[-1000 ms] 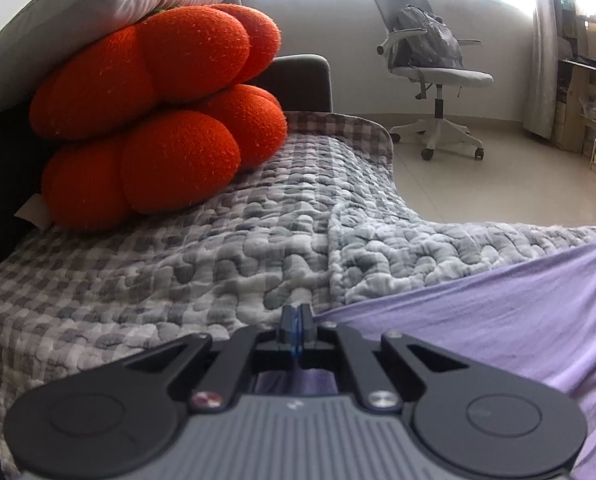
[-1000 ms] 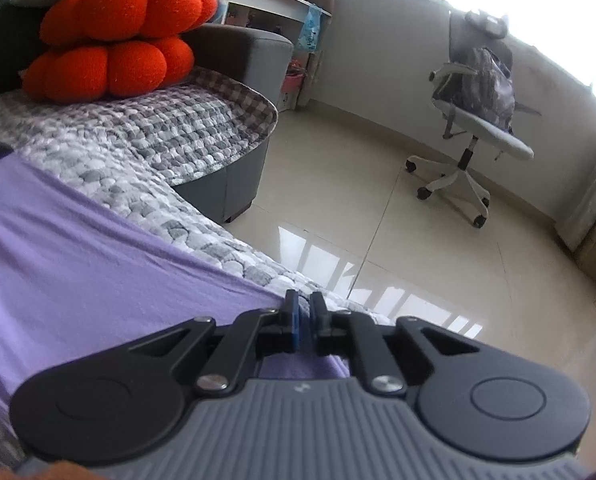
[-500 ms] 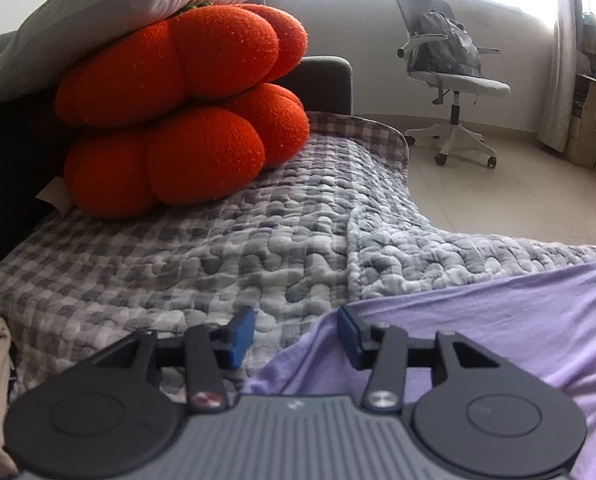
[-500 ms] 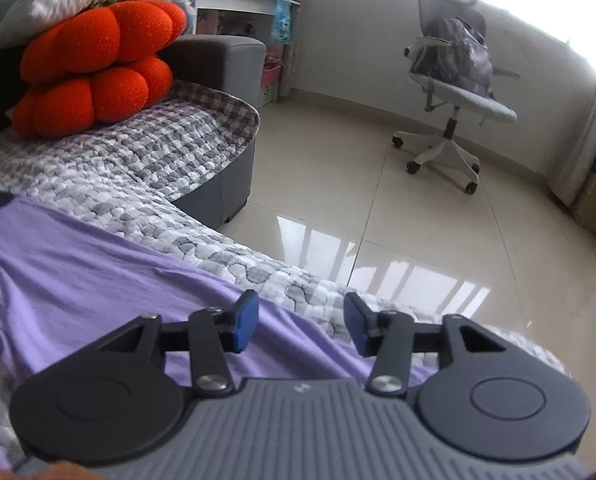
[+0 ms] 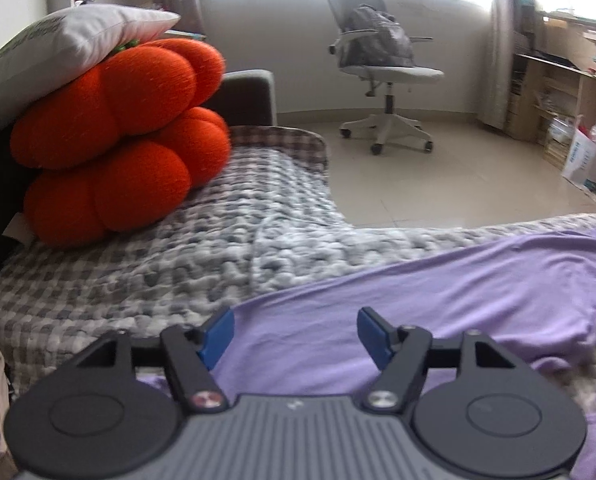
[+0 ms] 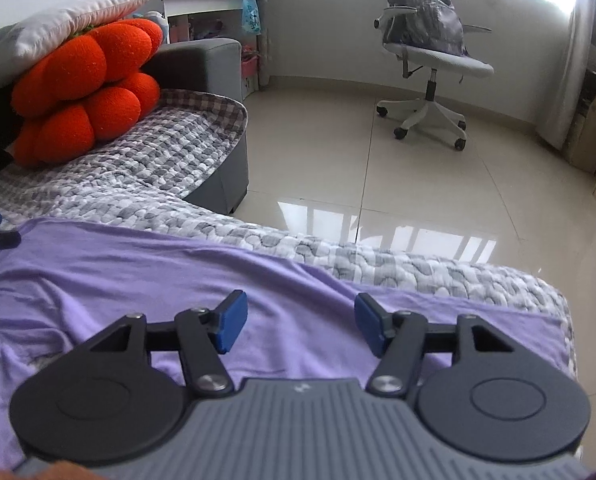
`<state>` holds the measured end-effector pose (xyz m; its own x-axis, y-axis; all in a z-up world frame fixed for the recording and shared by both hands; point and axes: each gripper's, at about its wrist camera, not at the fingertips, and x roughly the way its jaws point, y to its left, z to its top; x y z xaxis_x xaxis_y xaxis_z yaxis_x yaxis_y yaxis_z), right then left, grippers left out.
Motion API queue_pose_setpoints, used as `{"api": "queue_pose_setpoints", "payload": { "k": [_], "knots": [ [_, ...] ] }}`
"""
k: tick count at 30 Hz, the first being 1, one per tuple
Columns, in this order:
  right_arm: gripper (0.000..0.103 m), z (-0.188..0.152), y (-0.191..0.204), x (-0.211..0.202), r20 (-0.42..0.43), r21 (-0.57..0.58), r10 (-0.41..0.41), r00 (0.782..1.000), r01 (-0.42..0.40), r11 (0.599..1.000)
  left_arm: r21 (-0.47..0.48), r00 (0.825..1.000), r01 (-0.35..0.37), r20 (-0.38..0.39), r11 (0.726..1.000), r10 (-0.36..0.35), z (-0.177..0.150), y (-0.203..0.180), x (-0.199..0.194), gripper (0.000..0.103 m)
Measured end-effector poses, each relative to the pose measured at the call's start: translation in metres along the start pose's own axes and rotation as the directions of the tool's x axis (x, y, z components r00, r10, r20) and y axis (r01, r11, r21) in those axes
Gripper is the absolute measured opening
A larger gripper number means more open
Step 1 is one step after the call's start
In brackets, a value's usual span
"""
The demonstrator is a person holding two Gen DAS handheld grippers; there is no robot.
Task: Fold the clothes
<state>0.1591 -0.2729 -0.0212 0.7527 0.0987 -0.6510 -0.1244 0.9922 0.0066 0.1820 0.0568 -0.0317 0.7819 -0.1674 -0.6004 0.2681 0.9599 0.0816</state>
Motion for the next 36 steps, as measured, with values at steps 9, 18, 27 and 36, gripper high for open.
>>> {"api": "queue_pose_setpoints", "payload": {
  "k": [9,18,27,36],
  "knots": [
    [0.07,-0.009,-0.003,-0.017,0.0,0.021,0.025,1.0,-0.025,0.999,0.094,0.996,0.085,0.014,0.992,-0.086,0.002,-0.04,-0.021,0.08],
    [0.074,-0.02,-0.01,-0.025,-0.016,0.037,0.026,1.0,-0.026,0.999,0.178,0.981,0.191,-0.004,0.965,-0.194,-0.003,-0.078,-0.036,0.082],
    [0.074,-0.042,-0.035,-0.036,-0.027,0.089,0.002,1.0,0.0,0.996,0.205,0.968,0.249,-0.028,0.947,-0.249,-0.02,-0.088,-0.038,0.082],
    [0.074,-0.071,-0.082,-0.054,-0.026,0.185,-0.045,0.999,0.049,0.981,0.197,0.962,0.27,-0.02,0.943,-0.271,-0.036,-0.093,-0.038,0.07]
  ]
}}
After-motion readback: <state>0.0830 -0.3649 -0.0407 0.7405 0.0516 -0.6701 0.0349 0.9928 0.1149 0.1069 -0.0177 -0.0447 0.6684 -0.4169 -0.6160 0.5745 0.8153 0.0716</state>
